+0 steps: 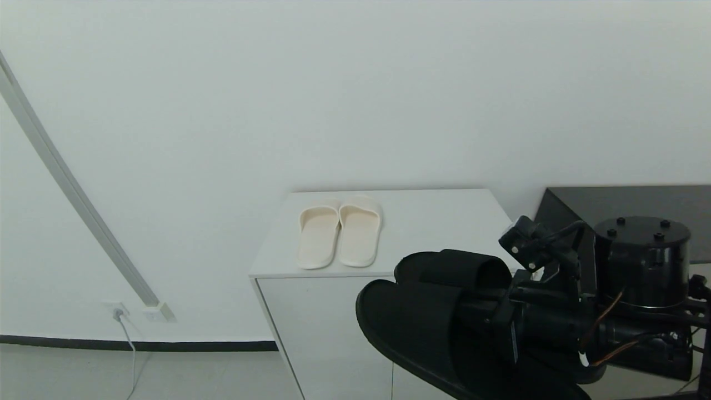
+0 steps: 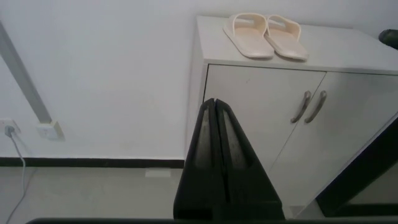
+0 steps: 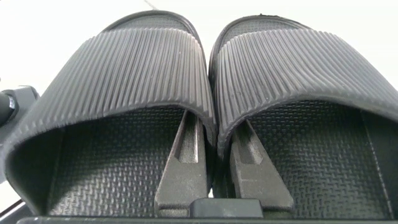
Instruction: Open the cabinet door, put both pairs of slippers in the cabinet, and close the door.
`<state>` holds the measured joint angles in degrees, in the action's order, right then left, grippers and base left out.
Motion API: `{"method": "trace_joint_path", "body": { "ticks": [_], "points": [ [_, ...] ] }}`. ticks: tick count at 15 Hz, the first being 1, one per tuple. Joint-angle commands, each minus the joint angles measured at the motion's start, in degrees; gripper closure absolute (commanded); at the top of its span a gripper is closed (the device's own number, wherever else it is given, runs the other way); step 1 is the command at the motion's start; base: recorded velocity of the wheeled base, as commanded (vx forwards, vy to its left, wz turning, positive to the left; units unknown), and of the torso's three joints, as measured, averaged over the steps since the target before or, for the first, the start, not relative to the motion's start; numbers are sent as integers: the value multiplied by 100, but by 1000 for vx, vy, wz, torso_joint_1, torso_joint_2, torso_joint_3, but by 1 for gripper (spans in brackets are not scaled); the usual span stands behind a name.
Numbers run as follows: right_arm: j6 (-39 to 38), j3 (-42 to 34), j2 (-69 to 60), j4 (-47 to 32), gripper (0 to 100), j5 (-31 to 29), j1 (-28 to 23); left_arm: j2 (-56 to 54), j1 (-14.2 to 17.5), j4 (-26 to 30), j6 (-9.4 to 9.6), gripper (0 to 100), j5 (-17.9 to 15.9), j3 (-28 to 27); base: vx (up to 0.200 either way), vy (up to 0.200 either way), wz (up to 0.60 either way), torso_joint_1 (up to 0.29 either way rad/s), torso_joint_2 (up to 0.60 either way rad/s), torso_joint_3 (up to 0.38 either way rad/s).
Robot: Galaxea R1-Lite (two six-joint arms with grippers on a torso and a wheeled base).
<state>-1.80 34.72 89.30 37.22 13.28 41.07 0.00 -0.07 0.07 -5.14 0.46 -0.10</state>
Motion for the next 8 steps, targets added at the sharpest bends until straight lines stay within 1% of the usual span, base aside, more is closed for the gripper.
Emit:
{"method": "trace_joint_path", "body": {
  "ticks": [1, 8],
  "points": [
    [-4, -18, 53, 5, 100, -18, 6, 0, -1, 1, -4, 100, 6, 1, 0, 0, 0, 0, 0, 0],
    [5, -106, 44, 5, 100, -18, 15, 9, -1, 1, 5, 100, -2, 1, 0, 0, 0, 0, 0, 0]
  ]
}}
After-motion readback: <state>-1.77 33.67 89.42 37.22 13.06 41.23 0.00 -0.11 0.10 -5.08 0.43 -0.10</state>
